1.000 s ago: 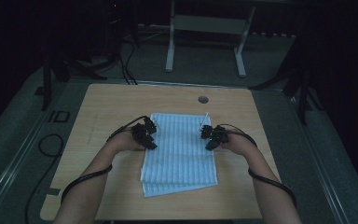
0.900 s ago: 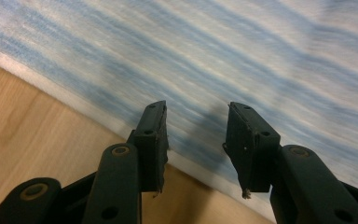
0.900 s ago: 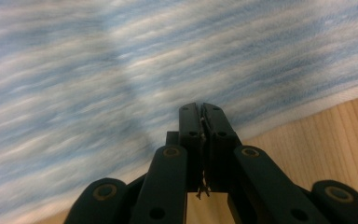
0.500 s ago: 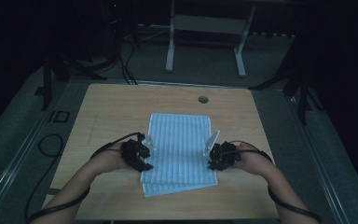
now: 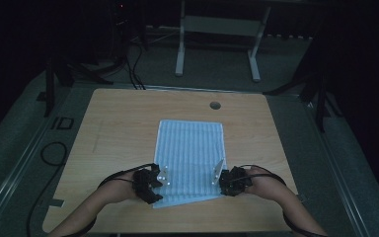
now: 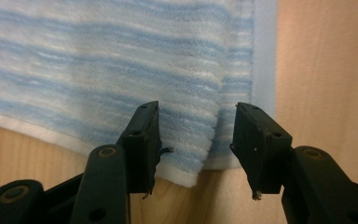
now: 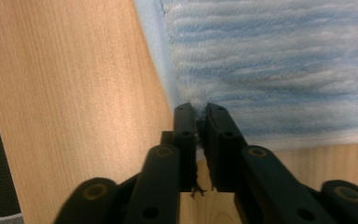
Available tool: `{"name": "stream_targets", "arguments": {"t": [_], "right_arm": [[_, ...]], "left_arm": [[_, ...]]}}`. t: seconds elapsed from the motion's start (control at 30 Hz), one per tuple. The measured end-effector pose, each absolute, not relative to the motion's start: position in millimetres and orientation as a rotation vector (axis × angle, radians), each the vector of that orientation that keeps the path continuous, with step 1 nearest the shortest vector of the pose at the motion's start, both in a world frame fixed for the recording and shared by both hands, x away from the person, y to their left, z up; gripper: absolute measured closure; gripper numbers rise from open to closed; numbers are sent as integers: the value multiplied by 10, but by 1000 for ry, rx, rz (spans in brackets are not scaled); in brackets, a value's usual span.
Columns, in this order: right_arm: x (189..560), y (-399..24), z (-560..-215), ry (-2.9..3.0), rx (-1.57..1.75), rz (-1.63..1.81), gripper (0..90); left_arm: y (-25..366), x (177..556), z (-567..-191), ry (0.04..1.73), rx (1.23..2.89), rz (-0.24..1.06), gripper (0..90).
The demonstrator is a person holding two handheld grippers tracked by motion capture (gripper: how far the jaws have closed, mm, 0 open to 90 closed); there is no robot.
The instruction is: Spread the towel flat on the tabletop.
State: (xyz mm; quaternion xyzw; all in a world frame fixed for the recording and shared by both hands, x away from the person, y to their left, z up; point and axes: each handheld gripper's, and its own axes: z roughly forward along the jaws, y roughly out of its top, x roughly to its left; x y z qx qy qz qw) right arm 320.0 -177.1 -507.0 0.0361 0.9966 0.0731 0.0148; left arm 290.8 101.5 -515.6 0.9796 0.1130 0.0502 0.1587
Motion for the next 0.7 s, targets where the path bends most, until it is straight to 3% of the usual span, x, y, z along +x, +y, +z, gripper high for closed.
{"name": "stream_targets", "arguments": {"t": [0.17,0.23,0.6,0.67,0.7], "right_arm": [[3245,-1805,-4896,3082,126,305,873],[3274,-1827,-4806,3065,148,354,873],[3798,-1832,-4450,2959,303,417,874],[4007,-1802,-4387,2891,369,430,855],[4081,-1794,-4372,2850,410,438,811]], "left_arm": [[1017,2964,-5059,341,2761,171,839],[1019,2979,-5016,344,2754,174,865],[1159,3479,-4559,497,2651,320,864],[1188,3609,-4533,550,2641,378,786],[1222,3742,-4533,662,2618,413,714]]}}
